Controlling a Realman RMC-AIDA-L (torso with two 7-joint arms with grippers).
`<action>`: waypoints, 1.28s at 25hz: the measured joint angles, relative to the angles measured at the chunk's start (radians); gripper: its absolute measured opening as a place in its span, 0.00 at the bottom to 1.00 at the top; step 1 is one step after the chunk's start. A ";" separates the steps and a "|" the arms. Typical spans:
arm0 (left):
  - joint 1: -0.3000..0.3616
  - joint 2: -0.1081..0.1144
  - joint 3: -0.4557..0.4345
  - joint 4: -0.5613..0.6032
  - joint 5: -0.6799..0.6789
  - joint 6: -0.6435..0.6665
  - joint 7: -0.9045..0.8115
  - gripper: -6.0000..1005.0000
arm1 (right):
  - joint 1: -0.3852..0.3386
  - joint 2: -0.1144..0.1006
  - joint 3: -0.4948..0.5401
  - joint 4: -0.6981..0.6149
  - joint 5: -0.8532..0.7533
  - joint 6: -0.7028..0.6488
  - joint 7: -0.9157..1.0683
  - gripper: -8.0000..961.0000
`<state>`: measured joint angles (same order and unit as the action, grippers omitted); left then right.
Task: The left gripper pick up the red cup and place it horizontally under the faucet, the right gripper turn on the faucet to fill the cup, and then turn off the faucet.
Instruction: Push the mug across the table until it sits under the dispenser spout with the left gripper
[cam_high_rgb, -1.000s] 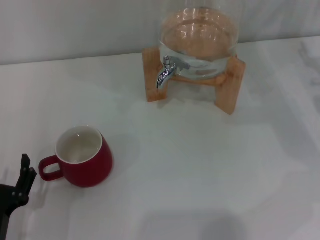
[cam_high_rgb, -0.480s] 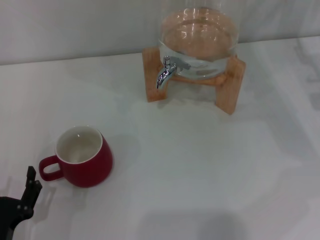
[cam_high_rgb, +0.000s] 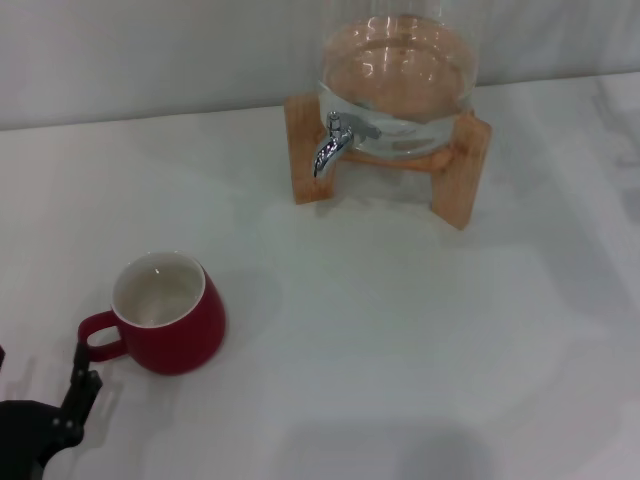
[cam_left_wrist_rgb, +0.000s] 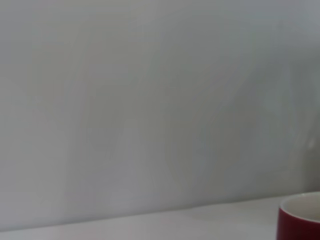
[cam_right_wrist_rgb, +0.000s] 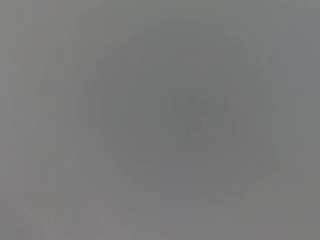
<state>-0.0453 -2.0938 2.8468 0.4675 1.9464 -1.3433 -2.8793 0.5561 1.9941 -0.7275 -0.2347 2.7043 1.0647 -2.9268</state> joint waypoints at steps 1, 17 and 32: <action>0.001 0.000 0.000 0.001 0.004 0.004 0.000 0.88 | -0.001 0.000 -0.001 0.000 0.000 0.000 0.000 0.73; -0.030 0.005 -0.002 -0.020 -0.029 0.067 -0.005 0.88 | -0.014 0.008 -0.007 0.000 0.000 0.018 0.000 0.73; -0.082 0.005 -0.003 -0.042 -0.032 0.094 -0.006 0.88 | -0.020 0.013 -0.001 0.000 0.000 0.021 0.000 0.73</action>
<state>-0.1277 -2.0892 2.8440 0.4259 1.9145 -1.2497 -2.8850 0.5366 2.0068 -0.7288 -0.2348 2.7047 1.0860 -2.9268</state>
